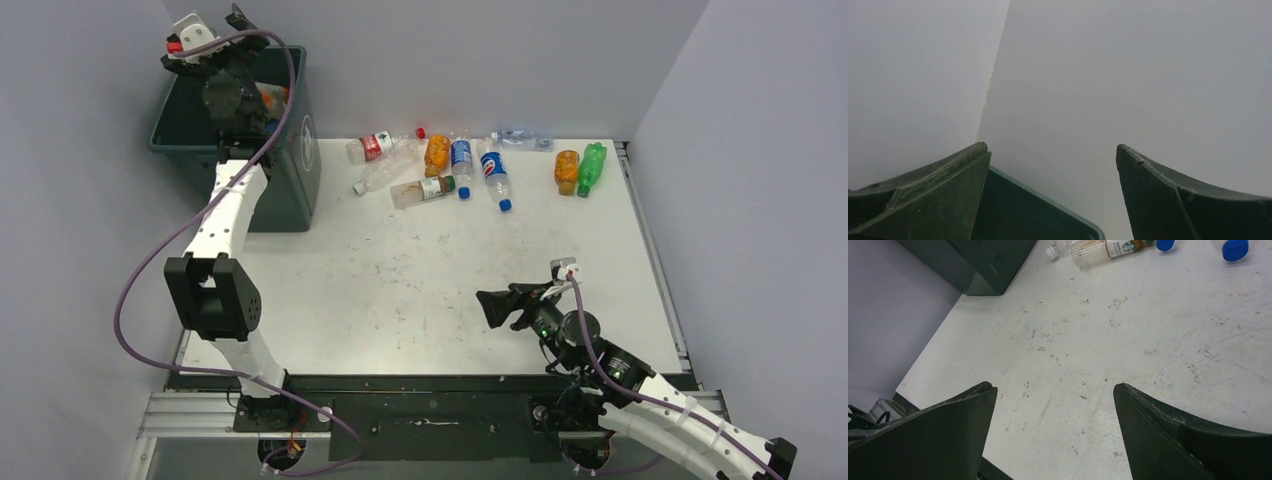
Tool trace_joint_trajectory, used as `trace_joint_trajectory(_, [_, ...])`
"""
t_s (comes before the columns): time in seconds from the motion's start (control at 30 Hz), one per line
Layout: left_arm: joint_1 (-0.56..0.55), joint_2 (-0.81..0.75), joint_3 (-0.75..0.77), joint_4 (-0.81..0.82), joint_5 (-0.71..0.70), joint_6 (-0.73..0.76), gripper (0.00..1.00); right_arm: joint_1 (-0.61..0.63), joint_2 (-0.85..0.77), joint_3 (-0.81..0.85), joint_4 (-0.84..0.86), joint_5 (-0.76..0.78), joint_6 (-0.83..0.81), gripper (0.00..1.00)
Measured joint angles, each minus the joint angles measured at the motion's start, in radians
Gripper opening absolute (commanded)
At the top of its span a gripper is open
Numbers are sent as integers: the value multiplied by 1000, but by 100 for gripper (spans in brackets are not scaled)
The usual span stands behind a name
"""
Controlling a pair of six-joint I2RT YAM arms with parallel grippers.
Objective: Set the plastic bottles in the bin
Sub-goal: Place the plastic bottle in the trash bin.
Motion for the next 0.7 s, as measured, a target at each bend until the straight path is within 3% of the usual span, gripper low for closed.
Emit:
trace_joint_trajectory(0.17, [-37, -87, -65, 61, -5, -3, 96, 0, 34, 0, 21, 5, -7, 90])
trace_joint_trajectory(0.4, [-296, -375, -230, 52, 75, -2, 96, 0, 98, 0, 68, 13, 1, 90])
trace_joint_trajectory(0.57, [-479, -533, -303, -103, 178, -2, 96, 0, 113, 2, 103, 84, 3, 90])
trace_joint_trajectory(0.7, [-576, -591, -369, -341, 235, 0, 96, 0, 145, 34, 102, 216, 6, 90])
